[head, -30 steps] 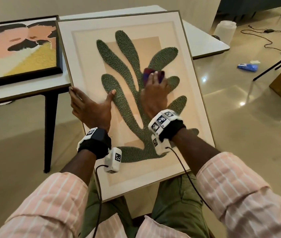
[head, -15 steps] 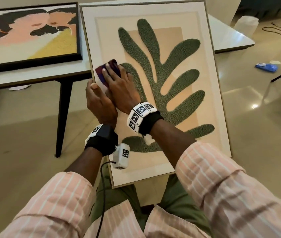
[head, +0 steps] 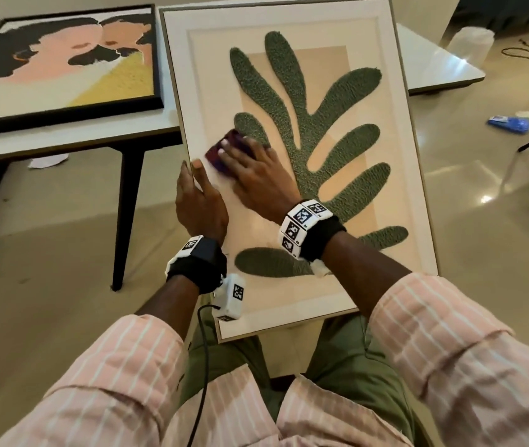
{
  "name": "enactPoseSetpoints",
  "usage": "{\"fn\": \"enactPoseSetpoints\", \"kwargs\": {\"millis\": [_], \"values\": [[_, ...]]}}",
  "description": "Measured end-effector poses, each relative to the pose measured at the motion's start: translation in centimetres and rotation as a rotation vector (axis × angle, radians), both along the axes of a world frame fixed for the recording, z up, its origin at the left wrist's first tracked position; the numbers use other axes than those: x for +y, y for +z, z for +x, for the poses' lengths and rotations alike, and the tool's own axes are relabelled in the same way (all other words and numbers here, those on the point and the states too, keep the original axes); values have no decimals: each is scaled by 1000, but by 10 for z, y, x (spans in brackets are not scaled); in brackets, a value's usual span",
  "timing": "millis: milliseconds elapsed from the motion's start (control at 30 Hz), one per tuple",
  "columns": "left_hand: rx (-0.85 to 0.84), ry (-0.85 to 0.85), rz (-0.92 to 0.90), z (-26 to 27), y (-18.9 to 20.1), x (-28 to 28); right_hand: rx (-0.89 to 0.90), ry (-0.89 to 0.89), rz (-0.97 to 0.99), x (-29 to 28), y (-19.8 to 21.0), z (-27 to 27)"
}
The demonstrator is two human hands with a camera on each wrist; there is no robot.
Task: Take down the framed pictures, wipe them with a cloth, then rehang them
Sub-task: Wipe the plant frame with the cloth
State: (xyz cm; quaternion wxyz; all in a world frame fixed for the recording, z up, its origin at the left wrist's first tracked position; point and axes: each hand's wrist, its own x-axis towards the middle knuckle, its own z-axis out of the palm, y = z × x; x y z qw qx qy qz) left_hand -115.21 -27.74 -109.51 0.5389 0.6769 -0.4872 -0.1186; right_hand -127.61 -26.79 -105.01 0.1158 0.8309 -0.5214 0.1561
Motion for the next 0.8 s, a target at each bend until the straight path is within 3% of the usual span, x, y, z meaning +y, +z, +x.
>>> {"fn": "enactPoseSetpoints", "kwargs": {"millis": [67, 200, 333, 467, 600, 733, 800], "values": [[-37, 44, 72, -4, -2, 1, -83, -166, 17, 4, 1, 4], [-138, 150, 87, -16, -7, 9, 84, -23, -52, 6, -11, 3], [-220, 178, 105, -25, -4, 14, -218, -357, 27, 7, -7, -22], [-243, 198, 134, -50, 6, 10, -52, -186, -26, 6, -10, -42], [-245, 208, 216, -55, 10, 7, -154, -365, -1, 5, -5, -64], [-279, 193, 212, -52, 6, 9, -53, -185, 11, 6, -9, -76], [-281, 202, 213, -50, 7, 11, -175, -337, 18, 2, -5, -90]]}}
